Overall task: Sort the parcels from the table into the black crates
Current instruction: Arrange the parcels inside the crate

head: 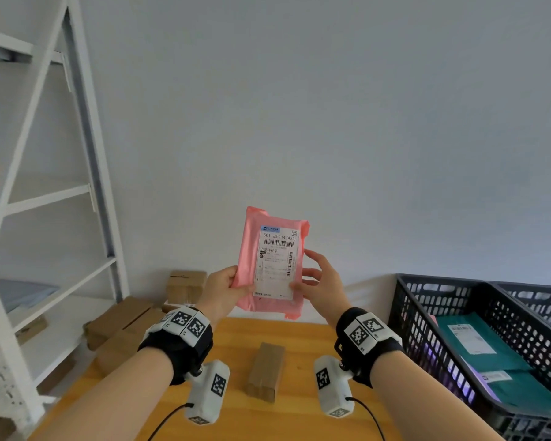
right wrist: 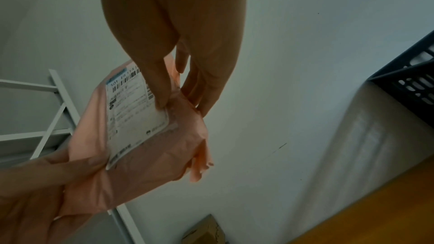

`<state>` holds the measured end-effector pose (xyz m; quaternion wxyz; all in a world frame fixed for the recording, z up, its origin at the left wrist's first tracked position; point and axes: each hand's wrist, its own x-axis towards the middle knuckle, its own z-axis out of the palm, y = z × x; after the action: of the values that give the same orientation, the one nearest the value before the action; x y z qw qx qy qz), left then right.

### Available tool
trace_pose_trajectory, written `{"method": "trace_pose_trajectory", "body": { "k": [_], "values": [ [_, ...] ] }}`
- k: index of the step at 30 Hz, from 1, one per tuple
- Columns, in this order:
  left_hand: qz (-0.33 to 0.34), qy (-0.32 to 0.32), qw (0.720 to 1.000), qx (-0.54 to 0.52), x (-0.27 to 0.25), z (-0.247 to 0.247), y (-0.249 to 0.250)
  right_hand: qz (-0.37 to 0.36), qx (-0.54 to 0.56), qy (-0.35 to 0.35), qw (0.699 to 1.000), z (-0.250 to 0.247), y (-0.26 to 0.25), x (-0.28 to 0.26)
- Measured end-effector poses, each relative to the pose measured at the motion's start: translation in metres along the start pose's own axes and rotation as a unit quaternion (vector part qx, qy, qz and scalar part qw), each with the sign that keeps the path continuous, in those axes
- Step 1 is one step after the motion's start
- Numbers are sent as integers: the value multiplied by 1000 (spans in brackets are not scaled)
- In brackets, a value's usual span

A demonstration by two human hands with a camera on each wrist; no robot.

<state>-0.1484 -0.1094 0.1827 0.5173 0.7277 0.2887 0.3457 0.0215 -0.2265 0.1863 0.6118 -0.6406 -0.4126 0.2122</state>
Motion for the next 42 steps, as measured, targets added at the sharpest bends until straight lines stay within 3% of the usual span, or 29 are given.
{"method": "trace_pose_trajectory", "body": {
  "k": [11, 18, 29, 42],
  "values": [
    [20, -8, 1000, 8, -8, -10, 2, -3, 1, 10, 1000, 8, -7, -8],
    [3, -60, 998, 20, -13, 9, -9, 34, -9, 35, 999, -3, 11, -35],
    [-53, -208, 977, 3, -35, 109, -46, 134, -67, 138, 979, -70, 66, -116],
    [-59, -336, 940, 17, -103, 260, -60, 222, -65, 238, 943, -178, 110, -235]
  ]
}}
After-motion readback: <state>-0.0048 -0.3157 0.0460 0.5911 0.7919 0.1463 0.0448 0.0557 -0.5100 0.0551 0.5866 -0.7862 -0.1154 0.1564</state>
